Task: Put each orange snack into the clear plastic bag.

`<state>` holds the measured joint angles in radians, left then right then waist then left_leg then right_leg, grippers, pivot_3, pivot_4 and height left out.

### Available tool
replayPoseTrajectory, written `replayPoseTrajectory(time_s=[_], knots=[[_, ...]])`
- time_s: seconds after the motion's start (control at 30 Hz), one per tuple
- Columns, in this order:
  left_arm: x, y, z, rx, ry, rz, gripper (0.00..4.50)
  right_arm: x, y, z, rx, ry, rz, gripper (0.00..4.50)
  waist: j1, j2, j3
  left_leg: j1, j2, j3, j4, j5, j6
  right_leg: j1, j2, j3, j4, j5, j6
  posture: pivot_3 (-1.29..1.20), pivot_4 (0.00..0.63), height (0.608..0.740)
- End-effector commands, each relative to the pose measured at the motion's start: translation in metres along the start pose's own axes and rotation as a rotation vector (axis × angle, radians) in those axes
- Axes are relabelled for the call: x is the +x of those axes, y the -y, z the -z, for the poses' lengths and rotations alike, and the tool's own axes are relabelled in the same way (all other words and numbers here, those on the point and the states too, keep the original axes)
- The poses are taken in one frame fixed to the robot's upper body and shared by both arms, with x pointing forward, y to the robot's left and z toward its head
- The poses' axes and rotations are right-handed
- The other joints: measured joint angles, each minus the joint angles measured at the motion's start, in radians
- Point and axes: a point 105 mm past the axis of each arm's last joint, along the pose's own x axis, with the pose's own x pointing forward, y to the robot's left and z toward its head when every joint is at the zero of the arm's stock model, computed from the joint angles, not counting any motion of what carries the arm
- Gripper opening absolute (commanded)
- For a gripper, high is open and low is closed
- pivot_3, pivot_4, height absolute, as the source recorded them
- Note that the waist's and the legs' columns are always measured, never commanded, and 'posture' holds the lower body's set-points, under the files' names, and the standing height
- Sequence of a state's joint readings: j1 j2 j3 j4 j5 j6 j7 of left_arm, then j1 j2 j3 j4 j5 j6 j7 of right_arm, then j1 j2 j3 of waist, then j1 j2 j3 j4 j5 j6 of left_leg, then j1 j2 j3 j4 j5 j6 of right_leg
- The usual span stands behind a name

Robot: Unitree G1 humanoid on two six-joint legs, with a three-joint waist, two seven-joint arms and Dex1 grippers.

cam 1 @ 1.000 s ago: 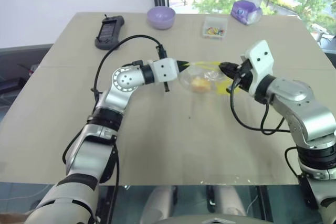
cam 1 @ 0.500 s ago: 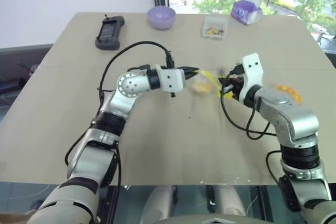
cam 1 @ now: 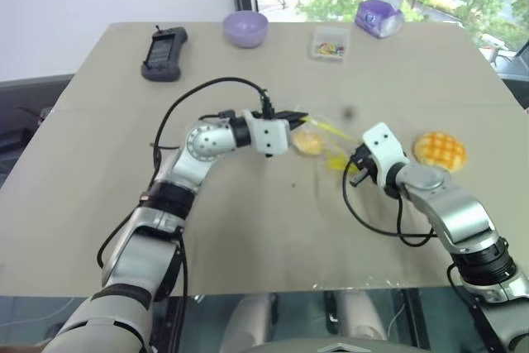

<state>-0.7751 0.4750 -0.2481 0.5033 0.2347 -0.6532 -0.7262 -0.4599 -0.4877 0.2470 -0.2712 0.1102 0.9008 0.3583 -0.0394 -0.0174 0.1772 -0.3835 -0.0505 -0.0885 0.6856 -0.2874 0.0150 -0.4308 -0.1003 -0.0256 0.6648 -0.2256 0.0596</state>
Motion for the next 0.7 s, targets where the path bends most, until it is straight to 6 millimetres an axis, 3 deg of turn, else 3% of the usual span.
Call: replayPoseTrajectory(time_s=[0.03, 0.13, 0.23, 0.33, 0.5, 0.6, 0.7], knots=[[0.000, -0.035, -0.007, 0.098, -0.005, -0.107, 0.00, -0.002, 0.064, -0.038, -0.061, 0.142, 0.295, 0.05, 0.005, 0.000, 0.000, 0.000, 0.000, 0.000, 0.000, 0.000, 0.000, 0.000, 0.000, 0.000, 0.000, 0.001, 0.000, 0.00, 0.150, 0.740], [0.000, -0.060, -0.006, 0.179, -0.027, -0.184, 0.00, -0.004, 0.094, -0.062, -0.111, 0.233, 0.427, 0.05, 0.007, 0.000, 0.000, 0.000, 0.000, 0.000, 0.001, 0.000, 0.000, 0.000, 0.000, 0.000, 0.000, 0.002, 0.001, 0.00, 0.150, 0.740], [0.001, -0.072, -0.008, 0.233, -0.018, -0.228, 0.00, -0.005, 0.101, -0.075, -0.145, 0.298, 0.457, 0.05, 0.006, 0.000, 0.000, -0.001, 0.000, 0.001, 0.000, 0.000, 0.000, 0.000, 0.000, 0.000, -0.002, 0.002, 0.001, 0.00, 0.150, 0.740], [0.002, -0.048, -0.005, 0.213, 0.000, -0.162, 0.00, 0.003, 0.073, -0.066, -0.135, 0.303, 0.317, 0.05, 0.002, 0.000, -0.001, -0.001, -0.001, 0.001, -0.002, 0.000, 0.000, -0.001, 0.000, 0.001, -0.004, 0.002, 0.001, 0.00, 0.150, 0.740], [-0.004, 0.018, -0.002, -0.007, 0.016, -0.004, 0.00, 0.014, 0.017, -0.026, -0.110, 0.200, 0.108, 0.05, -0.006, 0.001, -0.001, -0.001, -0.001, 0.003, -0.004, -0.001, 0.001, -0.003, 0.000, 0.005, -0.004, 0.001, 0.001, 0.00, 0.150, 0.740], [-0.009, 0.032, -0.007, -0.115, 0.025, 0.023, 0.00, 0.017, -0.004, -0.007, -0.146, 0.136, 0.026, 0.05, -0.002, 0.001, -0.001, -0.006, -0.001, 0.004, -0.001, -0.001, 0.002, -0.009, 0.000, 0.009, -0.001, 0.002, 0.001, 0.00, 0.150, 0.740], [-0.015, 0.031, -0.010, -0.194, 0.029, 0.038, 0.00, 0.017, -0.006, -0.007, -0.100, 0.145, 0.016, 0.05, 0.003, 0.001, -0.001, -0.002, 0.000, 0.004, 0.001, -0.002, 0.003, -0.005, 0.003, 0.009, -0.001, 0.006, 0.002, 0.00, 0.150, 0.740]])
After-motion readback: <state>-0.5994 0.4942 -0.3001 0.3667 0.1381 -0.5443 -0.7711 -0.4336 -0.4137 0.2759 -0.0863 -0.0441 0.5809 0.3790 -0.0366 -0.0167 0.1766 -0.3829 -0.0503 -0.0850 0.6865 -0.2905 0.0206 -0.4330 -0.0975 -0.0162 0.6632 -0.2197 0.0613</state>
